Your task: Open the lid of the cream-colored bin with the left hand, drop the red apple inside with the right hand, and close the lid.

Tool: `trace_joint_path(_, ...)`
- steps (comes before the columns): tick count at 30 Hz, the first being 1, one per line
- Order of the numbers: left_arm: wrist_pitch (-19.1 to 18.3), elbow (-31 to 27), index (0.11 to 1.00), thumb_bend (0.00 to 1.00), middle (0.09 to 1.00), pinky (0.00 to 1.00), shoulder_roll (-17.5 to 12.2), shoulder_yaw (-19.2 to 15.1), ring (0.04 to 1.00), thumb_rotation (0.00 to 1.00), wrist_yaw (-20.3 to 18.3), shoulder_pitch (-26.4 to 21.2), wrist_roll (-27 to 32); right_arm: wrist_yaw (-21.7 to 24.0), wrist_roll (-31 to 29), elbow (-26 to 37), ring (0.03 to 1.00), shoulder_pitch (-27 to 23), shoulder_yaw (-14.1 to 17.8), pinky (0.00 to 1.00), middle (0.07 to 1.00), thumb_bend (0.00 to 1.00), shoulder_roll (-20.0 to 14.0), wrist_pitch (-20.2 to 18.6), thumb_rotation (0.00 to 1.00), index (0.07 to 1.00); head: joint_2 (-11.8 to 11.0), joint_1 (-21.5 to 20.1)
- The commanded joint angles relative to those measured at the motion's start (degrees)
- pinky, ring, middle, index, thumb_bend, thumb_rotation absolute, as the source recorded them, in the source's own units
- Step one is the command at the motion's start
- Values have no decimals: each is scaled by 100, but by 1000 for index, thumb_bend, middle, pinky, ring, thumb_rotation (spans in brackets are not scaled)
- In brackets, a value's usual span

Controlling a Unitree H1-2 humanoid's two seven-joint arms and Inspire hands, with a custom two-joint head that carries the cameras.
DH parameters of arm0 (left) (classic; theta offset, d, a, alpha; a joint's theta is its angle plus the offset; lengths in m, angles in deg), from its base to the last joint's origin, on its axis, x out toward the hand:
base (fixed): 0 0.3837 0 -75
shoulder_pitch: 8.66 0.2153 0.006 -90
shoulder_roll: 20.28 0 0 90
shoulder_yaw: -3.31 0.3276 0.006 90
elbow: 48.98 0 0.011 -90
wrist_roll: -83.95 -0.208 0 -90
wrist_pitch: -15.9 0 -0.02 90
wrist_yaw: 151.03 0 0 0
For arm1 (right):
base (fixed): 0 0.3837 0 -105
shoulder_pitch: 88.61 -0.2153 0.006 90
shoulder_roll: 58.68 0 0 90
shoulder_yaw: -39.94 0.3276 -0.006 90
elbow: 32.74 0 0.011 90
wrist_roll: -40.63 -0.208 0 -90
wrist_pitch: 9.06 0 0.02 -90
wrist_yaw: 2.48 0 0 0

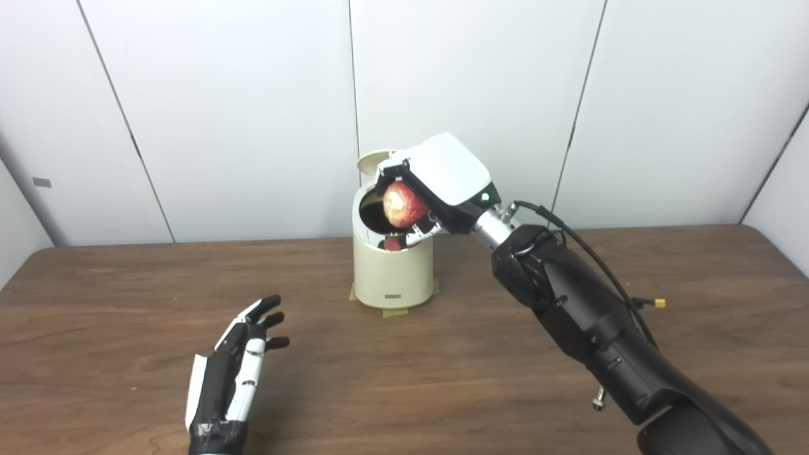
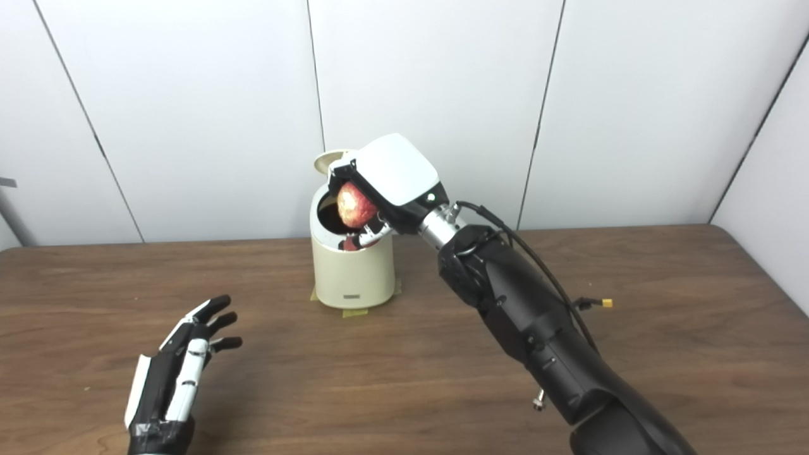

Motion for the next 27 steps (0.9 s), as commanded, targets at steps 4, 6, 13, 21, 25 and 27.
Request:
trace_joint_path(4, 83, -195, 803, 245, 877, 685, 18, 55, 824, 764, 3, -9, -69, -394, 1, -148, 435, -454, -55, 343, 558, 512, 41, -18, 0, 456, 8, 16)
trace_joint_path(6, 57, -216, 802, 250, 877, 679, 21, 58, 822, 766, 8, -3, -66, -442, 7, -205, 436, -457, -88, 345, 558, 512, 46, -45, 0, 455, 8, 16)
trace_joint_path(13, -33, -289, 802, 257, 879, 669, 15, 72, 822, 766, -11, 18, -46, -522, -29, -262, 439, -441, -109, 343, 557, 512, 57, -133, 0, 453, 31, 0)
trace_joint_path(21, -74, -308, 804, 256, 889, 693, 22, 88, 833, 754, -37, 14, 6, -482, -60, -177, 426, -373, -57, 335, 559, 512, 61, -289, 0, 468, 40, -6)
trace_joint_path(25, -97, -312, 800, 267, 887, 693, 23, 85, 830, 742, -39, 17, 23, -568, 37, -148, 435, -347, -96, 363, 553, 514, 37, -419, 0, 477, 46, -4)
trace_joint_path(27, -81, -300, 807, 261, 890, 698, 22, 85, 834, 743, -43, 14, 35, -623, 103, -111, 477, -327, -119, 411, 540, 520, 30, -483, 0, 479, 46, -4)
